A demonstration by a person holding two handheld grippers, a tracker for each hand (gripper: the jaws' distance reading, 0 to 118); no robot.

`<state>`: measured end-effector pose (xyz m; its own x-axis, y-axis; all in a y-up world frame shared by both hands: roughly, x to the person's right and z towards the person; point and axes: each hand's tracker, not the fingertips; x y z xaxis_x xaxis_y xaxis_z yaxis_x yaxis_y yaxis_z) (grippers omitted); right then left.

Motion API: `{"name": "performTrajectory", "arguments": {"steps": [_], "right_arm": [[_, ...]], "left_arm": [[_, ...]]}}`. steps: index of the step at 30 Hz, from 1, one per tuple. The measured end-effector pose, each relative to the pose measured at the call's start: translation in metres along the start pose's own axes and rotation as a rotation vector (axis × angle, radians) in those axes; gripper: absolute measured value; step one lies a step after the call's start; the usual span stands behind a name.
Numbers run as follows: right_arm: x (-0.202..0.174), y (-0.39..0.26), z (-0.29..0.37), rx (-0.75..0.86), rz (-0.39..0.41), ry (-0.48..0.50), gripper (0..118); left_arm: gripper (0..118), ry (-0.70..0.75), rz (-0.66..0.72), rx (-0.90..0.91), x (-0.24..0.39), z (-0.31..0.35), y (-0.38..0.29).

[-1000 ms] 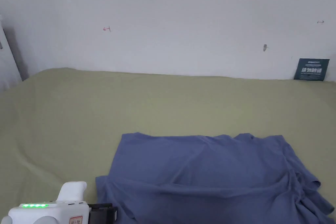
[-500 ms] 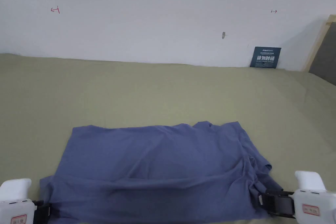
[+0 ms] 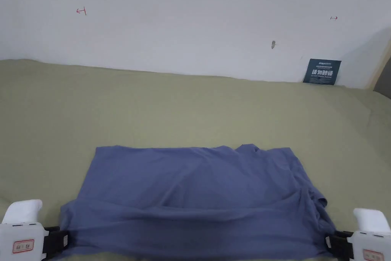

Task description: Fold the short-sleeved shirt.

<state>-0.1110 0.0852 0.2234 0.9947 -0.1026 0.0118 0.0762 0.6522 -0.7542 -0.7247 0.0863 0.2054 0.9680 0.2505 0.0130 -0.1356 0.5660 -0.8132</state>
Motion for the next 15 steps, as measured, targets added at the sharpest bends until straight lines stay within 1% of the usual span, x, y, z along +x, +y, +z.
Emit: {"name": "performTrajectory", "arguments": {"steps": [2,3,8,11,15], "right_arm": [[0.000,0.002,0.020,0.018,-0.004,0.017,7],[0.000,0.002,0.029,0.022,-0.001,0.024,7],[-0.005,0.002,0.077,0.010,0.041,0.040,7],[-0.008,-0.011,0.103,-0.021,0.029,0.068,7],[-0.011,-0.048,0.122,-0.076,0.024,0.066,7]], "left_arm": [[7,-0.029,-0.005,0.007,0.001,0.014,0.003],[7,-0.036,-0.014,0.006,-0.008,0.015,0.003],[7,-0.038,-0.086,0.000,-0.009,0.058,0.000],[7,-0.055,-0.084,-0.028,-0.022,0.078,-0.013],[7,-0.056,-0.090,-0.078,-0.024,0.091,-0.051]]}}
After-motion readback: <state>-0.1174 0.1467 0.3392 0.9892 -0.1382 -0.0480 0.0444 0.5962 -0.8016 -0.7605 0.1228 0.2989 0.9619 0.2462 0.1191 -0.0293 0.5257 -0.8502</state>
